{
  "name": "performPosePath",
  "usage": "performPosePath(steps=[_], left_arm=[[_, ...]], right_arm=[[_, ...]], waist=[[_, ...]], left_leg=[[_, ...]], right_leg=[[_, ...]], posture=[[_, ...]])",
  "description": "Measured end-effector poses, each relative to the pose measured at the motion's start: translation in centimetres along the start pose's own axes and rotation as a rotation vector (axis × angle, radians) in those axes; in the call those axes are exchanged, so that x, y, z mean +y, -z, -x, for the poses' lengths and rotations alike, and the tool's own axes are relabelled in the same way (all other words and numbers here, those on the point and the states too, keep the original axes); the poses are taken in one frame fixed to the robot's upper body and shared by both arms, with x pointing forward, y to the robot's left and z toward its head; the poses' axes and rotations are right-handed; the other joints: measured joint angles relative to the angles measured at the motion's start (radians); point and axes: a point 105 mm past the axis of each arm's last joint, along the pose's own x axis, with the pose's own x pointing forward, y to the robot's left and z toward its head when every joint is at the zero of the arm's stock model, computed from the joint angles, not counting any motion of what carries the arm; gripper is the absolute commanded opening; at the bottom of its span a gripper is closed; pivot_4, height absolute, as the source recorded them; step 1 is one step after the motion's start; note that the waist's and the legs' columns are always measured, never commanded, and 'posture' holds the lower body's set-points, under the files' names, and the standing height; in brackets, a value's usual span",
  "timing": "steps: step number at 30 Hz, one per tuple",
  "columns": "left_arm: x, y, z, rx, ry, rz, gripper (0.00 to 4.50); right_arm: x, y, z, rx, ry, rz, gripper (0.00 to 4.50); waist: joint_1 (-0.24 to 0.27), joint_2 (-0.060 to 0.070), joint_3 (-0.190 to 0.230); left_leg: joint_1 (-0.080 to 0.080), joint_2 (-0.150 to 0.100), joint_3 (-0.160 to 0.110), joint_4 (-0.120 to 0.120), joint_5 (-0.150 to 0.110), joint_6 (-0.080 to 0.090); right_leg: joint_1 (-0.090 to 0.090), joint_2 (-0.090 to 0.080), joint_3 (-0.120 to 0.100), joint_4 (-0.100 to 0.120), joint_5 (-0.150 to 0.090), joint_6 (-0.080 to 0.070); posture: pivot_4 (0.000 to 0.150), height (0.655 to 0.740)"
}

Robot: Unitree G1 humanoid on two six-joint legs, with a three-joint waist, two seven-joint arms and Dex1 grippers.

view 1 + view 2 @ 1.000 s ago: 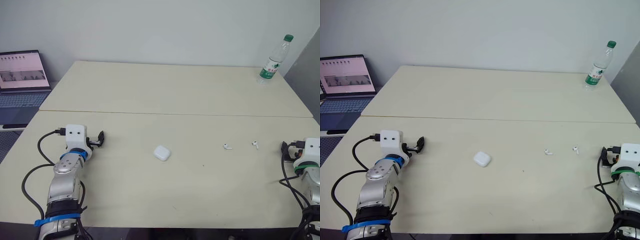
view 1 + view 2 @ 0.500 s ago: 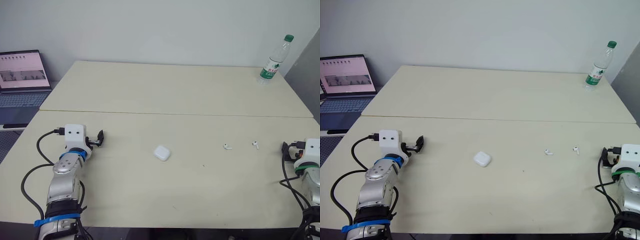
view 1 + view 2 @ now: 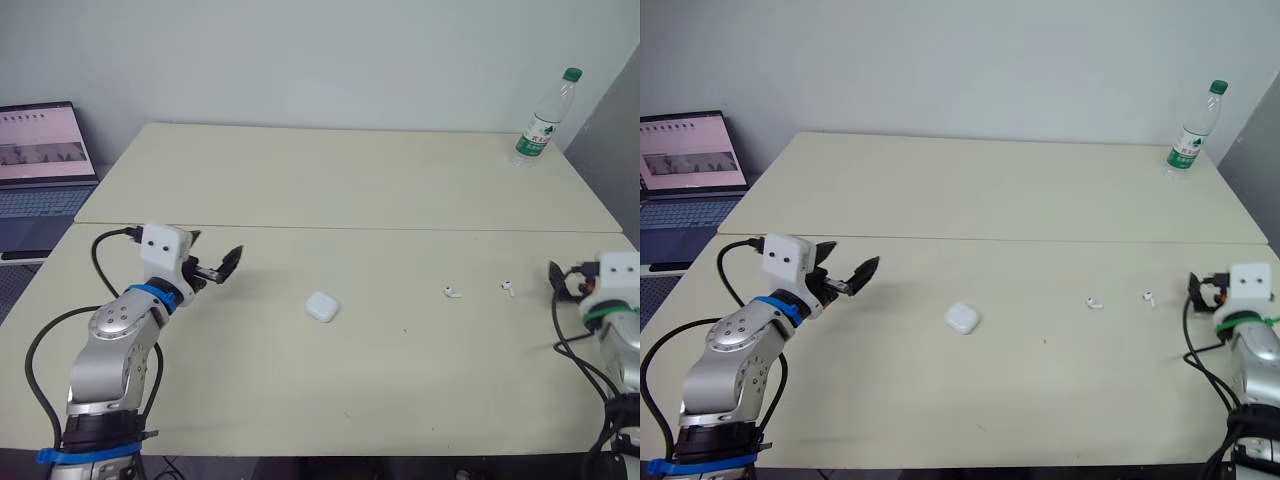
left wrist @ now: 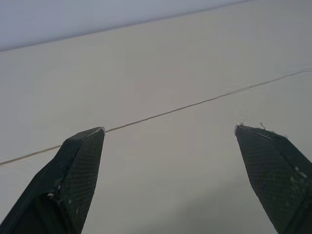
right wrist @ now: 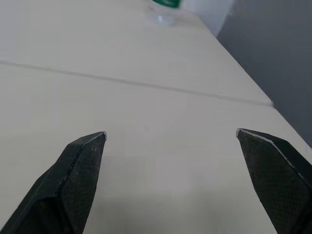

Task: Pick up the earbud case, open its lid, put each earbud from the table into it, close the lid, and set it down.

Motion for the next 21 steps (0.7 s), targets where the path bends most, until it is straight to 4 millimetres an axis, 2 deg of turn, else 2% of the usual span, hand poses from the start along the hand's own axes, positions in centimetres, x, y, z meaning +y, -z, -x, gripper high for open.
performPosePath(steps=[3, 5, 7, 10, 14, 16, 21], left_arm=[[-4.2, -0.8, -0.1, 0.013, 0.171, 0.016, 4.49], [-7.0, -0.7, -0.2, 0.032, 0.267, 0.037, 4.49], [-9.1, 0.0, -0.3, 0.059, 0.334, 0.068, 4.49], [-11.0, 1.8, -0.5, 0.125, 0.370, 0.098, 4.49], [-12.4, 3.4, -1.2, 0.191, 0.382, 0.104, 4.49], [-12.6, 4.3, -1.4, 0.226, 0.386, 0.088, 4.49], [-12.9, 5.7, -1.9, 0.270, 0.373, 0.060, 4.49]], right_arm=[[3.2, -3.2, -1.2, -0.074, -0.204, -0.022, 4.50], [5.8, -5.6, -1.4, -0.120, -0.384, -0.052, 4.50], [8.4, -7.8, -1.0, -0.161, -0.551, -0.063, 4.50], [12.0, -9.8, 0.8, -0.172, -0.798, -0.099, 4.50], [15.8, -11.9, 3.9, -0.169, -1.069, -0.129, 4.50], [17.0, -12.5, 5.6, -0.152, -1.183, -0.114, 4.50], [18.8, -12.2, 7.9, -0.100, -1.312, -0.105, 4.50]], waist=[[0.000, 0.000, 0.000], [0.001, 0.000, 0.000], [0.004, 0.000, 0.000], [0.007, 0.000, 0.000], [0.008, 0.000, 0.000], [0.008, 0.000, 0.000], [0.009, 0.000, 0.000]], left_leg=[[0.000, 0.000, 0.000, 0.000, 0.000, 0.000], [0.000, 0.000, -0.001, 0.000, 0.000, 0.000], [-0.001, 0.000, -0.002, 0.000, 0.000, 0.000], [-0.001, 0.000, -0.004, 0.000, 0.000, 0.000], [-0.002, 0.000, -0.004, 0.001, 0.000, 0.000], [-0.002, -0.001, -0.005, 0.001, 0.000, 0.000], [-0.003, -0.001, -0.005, 0.001, 0.000, 0.000]], right_leg=[[0.000, 0.000, 0.000, 0.000, 0.000, 0.000], [0.000, 0.000, 0.000, 0.000, 0.000, 0.000], [0.000, 0.000, -0.001, 0.000, 0.000, 0.000], [0.000, 0.000, -0.002, 0.000, 0.000, 0.000], [0.000, 0.000, -0.003, -0.001, 0.000, 0.000], [0.000, 0.000, -0.003, -0.001, 0.000, 0.000], [0.000, 0.000, -0.003, -0.001, 0.000, 0.000]], posture=[[0.150, 0.7400], [0.150, 0.7400], [0.150, 0.7400], [0.150, 0.7400], [0.150, 0.7400], [0.150, 0.7400], [0.150, 0.7400]])
